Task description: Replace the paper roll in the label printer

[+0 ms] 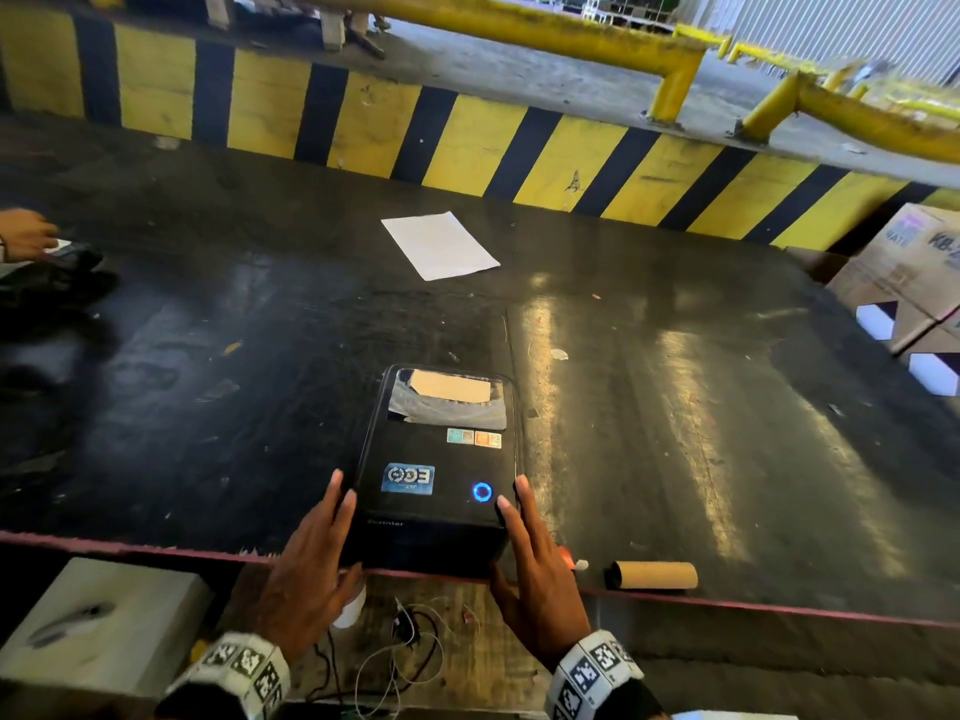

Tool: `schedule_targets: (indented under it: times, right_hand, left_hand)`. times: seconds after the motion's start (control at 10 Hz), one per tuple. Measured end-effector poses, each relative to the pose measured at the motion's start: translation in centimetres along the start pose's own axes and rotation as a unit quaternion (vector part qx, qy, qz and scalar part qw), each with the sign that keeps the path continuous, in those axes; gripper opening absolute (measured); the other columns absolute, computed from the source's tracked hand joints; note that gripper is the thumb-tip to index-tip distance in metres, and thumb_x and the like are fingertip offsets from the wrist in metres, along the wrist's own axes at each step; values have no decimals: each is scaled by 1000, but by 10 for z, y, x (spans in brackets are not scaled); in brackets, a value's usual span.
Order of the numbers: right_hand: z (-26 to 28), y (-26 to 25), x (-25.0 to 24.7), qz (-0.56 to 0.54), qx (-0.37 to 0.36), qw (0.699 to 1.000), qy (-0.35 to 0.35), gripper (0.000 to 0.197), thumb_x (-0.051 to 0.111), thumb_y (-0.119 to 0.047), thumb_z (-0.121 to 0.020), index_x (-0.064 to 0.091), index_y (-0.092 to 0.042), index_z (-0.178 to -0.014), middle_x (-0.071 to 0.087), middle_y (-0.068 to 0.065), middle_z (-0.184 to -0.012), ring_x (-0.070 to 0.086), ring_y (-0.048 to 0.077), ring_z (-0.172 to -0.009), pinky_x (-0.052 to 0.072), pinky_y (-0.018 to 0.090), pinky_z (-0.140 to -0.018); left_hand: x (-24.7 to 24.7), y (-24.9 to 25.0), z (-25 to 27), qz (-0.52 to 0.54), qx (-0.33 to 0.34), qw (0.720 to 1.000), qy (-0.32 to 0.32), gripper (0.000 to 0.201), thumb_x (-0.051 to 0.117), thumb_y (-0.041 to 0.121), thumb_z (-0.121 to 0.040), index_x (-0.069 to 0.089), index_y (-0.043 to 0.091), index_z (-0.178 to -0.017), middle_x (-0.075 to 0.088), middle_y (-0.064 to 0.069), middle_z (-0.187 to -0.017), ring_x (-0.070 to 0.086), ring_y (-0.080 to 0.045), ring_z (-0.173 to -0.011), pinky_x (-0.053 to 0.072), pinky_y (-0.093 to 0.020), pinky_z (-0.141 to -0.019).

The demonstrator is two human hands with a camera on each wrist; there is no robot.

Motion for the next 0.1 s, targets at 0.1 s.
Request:
schedule_targets:
  times: [0.1]
  right_hand:
    - [12, 2, 3, -46, -4, 999, -26, 106, 73, -23, -76, -4, -40, -147, -18, -19, -157, 25, 6, -135, 20, 4, -94]
  left_hand:
    - [19, 4, 28, 28, 24, 999, 9, 125, 84, 19, -60, -3, 16, -150, -8, 5, -160, 31, -17, -134, 41, -37, -100]
Point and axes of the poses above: each hand's wrist, its own z-axis away from the middle knuckle, its own x-axis out of the palm, y = z × x, the point moved 1 cm from there along -z, towards the middle knuckle
